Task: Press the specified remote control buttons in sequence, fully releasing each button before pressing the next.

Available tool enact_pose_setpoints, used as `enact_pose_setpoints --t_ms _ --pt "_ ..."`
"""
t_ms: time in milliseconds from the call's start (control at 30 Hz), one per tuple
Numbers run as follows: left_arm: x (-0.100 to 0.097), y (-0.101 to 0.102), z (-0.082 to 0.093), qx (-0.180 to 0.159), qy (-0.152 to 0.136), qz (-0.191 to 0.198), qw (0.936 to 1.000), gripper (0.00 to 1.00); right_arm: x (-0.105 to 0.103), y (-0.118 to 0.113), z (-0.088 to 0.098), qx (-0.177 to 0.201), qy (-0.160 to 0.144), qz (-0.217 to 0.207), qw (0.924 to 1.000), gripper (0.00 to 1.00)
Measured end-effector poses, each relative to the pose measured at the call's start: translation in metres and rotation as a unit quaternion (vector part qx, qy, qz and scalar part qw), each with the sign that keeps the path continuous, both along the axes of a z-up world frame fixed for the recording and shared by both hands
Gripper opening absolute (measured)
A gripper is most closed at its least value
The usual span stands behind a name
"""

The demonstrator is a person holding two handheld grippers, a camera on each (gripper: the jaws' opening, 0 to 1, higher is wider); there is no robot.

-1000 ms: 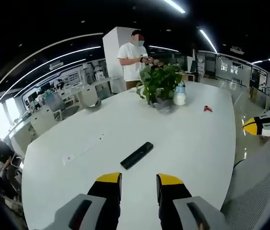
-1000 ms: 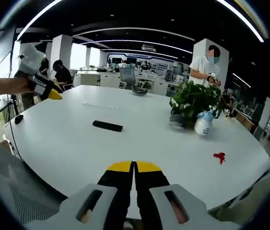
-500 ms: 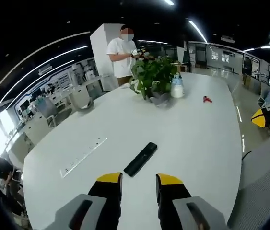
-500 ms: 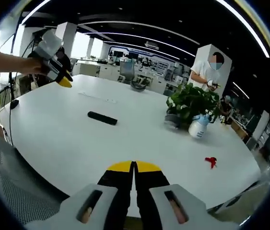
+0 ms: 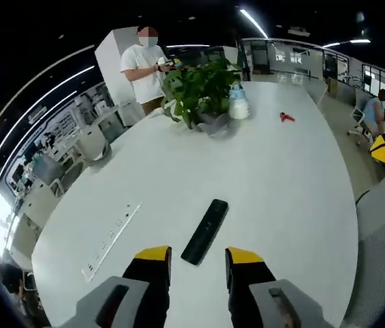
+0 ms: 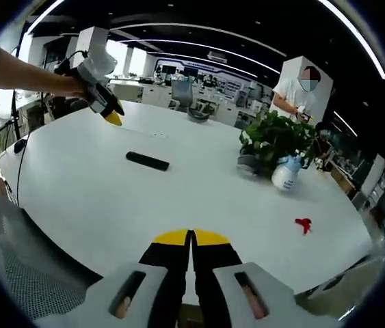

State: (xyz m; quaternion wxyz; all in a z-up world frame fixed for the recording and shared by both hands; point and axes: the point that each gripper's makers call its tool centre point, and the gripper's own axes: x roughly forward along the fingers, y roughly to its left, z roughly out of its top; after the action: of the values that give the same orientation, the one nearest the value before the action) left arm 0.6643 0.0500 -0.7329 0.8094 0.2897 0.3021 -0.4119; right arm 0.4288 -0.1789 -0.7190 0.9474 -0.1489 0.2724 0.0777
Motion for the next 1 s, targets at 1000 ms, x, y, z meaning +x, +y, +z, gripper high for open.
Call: enact_pose_setpoints --t_ms 1000 --pt "0.044 -0.021 -0.09 0.107 0.106 -0.109 0.9825 0.3 -0.001 0.001 -0.012 -0.009 0.03 0.001 0.9995 0.0"
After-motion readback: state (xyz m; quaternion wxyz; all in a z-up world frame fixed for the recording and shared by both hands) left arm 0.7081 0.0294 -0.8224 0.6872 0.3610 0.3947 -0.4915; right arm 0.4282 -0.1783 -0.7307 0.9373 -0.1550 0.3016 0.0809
